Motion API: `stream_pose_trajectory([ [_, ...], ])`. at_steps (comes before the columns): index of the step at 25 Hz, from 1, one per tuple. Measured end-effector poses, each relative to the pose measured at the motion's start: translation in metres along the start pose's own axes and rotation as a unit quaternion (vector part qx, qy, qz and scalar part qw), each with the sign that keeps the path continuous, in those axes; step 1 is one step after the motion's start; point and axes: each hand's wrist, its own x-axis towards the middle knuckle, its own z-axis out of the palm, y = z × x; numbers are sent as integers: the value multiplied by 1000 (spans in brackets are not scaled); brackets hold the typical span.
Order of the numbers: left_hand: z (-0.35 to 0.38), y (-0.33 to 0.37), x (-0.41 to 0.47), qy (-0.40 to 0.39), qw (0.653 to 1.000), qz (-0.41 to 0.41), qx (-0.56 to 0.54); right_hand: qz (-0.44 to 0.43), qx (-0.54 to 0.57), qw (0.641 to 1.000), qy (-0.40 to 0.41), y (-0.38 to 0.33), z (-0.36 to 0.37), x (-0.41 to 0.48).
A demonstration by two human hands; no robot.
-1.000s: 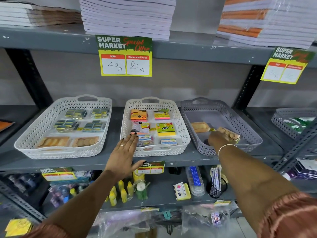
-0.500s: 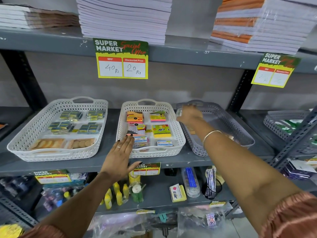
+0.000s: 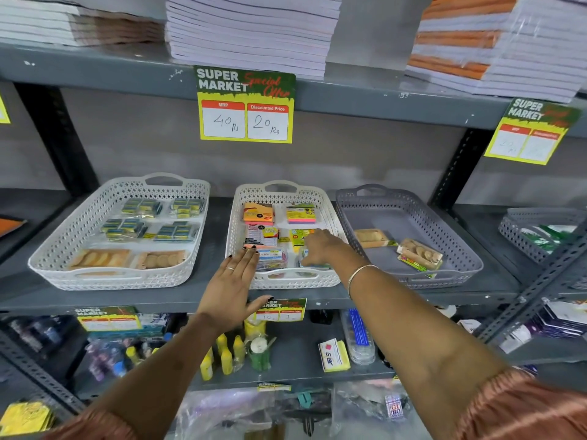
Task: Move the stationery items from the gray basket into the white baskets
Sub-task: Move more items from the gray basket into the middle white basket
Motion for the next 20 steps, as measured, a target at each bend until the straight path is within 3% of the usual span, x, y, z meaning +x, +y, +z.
stream_pose_trajectory([
  [9,-7,2,-1,-23,1000,1,-4,-10,-1,1000,-23,-1,-2,3],
  [12,-13,17,4,-1,1000,10,-11,7,90,993,73,15,-20,0],
  [16,-22,72,28,26,997,69,-26,122,156,952,232,59,-35,2],
  [20,-15,99,51,5,998,70,0,202,140,945,216,108,-16,11],
])
